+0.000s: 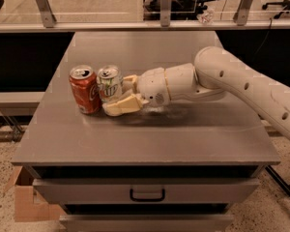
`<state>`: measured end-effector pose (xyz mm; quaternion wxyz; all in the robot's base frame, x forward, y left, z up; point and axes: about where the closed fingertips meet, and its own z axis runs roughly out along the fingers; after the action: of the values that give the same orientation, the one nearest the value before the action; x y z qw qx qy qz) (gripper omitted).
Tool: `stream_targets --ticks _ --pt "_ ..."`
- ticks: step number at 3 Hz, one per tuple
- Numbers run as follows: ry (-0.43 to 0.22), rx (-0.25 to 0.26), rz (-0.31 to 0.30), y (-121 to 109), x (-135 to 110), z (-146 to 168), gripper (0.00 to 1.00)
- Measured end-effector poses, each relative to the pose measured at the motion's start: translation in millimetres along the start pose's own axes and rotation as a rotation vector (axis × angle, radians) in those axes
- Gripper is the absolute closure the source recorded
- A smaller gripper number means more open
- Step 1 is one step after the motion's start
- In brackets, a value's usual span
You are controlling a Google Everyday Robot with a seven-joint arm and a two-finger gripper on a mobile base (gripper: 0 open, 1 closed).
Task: Move 7up can near coke can
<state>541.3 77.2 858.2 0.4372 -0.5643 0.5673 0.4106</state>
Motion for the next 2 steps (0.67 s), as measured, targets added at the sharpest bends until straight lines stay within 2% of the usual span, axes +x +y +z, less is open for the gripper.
stream_targets --ticks 1,2 --pt "0.031 0.030 -0.048 -2.5 4.1 3.1 0.44" --pt "0.046 0.103 -0.079 -12.8 3.4 1.1 0.22"
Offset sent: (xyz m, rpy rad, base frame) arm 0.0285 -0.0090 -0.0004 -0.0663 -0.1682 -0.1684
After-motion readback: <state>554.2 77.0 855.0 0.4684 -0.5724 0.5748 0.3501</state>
